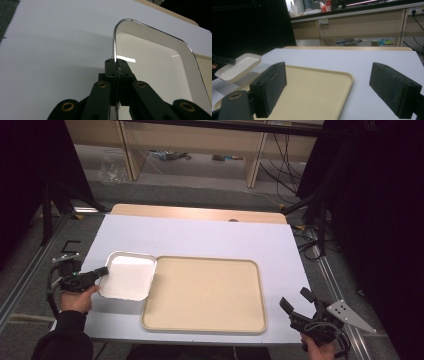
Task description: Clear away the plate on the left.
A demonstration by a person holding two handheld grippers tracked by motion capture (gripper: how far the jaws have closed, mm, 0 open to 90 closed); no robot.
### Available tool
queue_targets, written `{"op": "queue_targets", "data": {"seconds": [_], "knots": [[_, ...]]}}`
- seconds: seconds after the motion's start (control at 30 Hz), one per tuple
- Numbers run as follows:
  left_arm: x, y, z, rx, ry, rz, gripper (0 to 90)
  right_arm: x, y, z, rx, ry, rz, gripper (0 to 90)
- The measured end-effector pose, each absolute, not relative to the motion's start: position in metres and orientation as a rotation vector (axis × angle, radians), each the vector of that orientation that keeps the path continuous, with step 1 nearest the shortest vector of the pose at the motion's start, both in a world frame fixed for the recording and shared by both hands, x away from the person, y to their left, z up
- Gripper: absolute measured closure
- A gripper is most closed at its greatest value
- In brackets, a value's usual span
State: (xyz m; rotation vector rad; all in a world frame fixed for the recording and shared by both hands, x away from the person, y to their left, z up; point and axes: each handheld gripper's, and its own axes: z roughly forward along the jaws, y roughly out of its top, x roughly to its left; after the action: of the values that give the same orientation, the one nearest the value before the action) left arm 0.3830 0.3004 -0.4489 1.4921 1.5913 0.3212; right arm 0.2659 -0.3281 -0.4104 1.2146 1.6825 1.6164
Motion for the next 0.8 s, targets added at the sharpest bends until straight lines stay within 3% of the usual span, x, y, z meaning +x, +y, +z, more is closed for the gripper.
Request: {"op": "queue_targets", "data": {"seconds": [0.8], "knots": [[0.391,0.217,-0.451,1.699,1.404,0.223,88.4,0.265,-0.328,-0.410,1.226,1.701,1.594,15.1]]}}
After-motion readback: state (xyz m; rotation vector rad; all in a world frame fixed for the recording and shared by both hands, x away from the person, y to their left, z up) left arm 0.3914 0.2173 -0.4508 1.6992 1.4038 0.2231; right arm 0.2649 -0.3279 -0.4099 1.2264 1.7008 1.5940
